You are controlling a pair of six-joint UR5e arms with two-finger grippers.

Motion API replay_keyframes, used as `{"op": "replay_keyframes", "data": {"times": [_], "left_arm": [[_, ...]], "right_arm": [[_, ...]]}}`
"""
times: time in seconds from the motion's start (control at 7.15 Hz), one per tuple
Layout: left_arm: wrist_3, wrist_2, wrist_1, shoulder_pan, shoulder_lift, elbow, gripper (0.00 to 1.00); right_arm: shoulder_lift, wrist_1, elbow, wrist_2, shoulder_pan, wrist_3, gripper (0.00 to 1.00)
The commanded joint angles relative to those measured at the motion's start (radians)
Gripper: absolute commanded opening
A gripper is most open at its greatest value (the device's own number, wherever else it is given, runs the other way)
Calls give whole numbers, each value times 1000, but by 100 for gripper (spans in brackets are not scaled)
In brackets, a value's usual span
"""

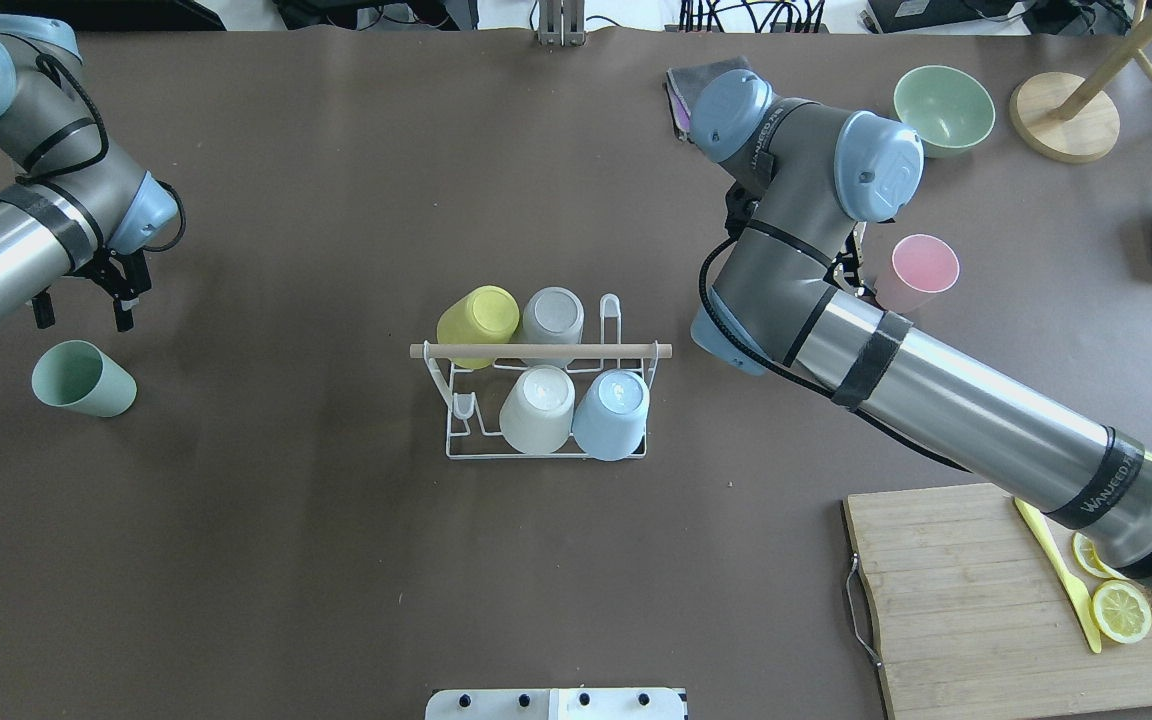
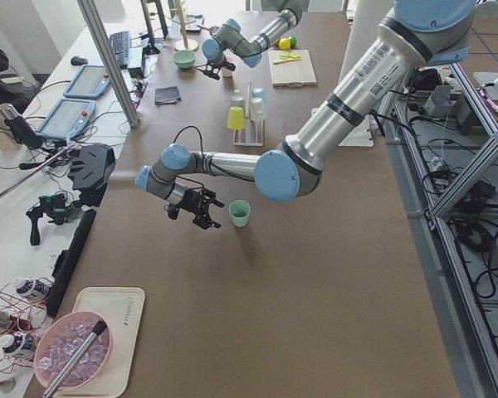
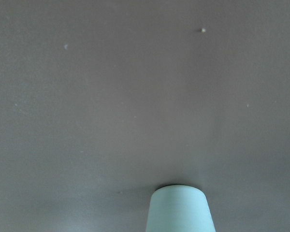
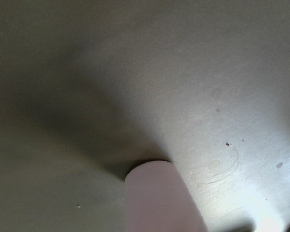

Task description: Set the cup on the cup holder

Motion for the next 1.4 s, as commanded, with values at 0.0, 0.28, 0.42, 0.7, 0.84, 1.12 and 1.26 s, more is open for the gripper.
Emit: {"op": "replay_keyframes", "data": {"times": [0.0,0.28,0.42,0.7,0.84,1.12,1.26], "left_arm": [[-2,-8,0,15,-4,22,97],[-4,-5,3,21,-12,47,97],[-4,-6,9,34,-14,50,97],[-2,-5,32,35,-18,52,97],[-2,-5,37,37,-18,52,97],[-1,-5,39,38,-18,55,97],[2,-5,39,46,-18,55,97]], "right_arm": [[17,2,-58,-55,-12,-126,100],[10,3,-68,-83,-33,-169,100],[4,5,-71,-127,-56,-169,100],[3,20,-98,-134,-61,-178,100],[-6,34,-98,-144,-60,-213,100],[-26,48,-97,-155,-58,-218,100],[-34,49,-97,-163,-58,-220,100]]}}
